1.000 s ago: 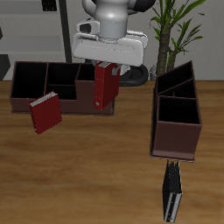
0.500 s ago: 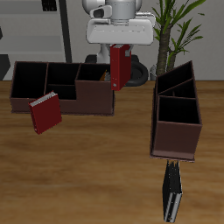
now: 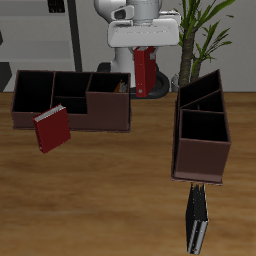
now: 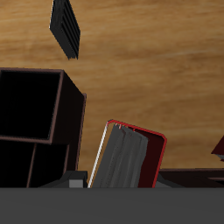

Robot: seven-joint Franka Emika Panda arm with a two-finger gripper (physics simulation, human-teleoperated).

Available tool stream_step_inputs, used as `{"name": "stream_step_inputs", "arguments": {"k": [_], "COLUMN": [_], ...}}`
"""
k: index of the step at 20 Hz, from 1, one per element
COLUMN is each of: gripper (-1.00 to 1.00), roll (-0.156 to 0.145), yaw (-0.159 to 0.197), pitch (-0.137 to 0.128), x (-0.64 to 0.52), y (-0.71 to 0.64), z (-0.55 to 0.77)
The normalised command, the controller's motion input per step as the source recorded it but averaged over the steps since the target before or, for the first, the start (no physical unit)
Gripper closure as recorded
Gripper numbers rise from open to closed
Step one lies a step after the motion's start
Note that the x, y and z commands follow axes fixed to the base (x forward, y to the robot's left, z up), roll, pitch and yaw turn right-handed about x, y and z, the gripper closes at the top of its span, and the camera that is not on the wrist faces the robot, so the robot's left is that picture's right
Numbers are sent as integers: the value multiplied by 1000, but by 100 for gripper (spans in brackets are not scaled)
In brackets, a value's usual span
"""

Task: Place the orange book into the back desk caddy's right compartment and place the left red book into the left desk caddy's back compartment and place the right red book into the left desk caddy's left compartment

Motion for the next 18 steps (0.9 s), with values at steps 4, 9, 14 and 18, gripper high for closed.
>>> {"name": "stream_step_inputs", "arguments": {"k": [4,9,14,18], "gripper": [100,100,100,100], "roll": [0,-3,37,35], "yaw": [13,9,46,67], "pitch": [-4,27,-9,12], "x": [-207,-257,-167,-19], "y": [191,372,405,289], "z": [-48,-148,36,-70]}}
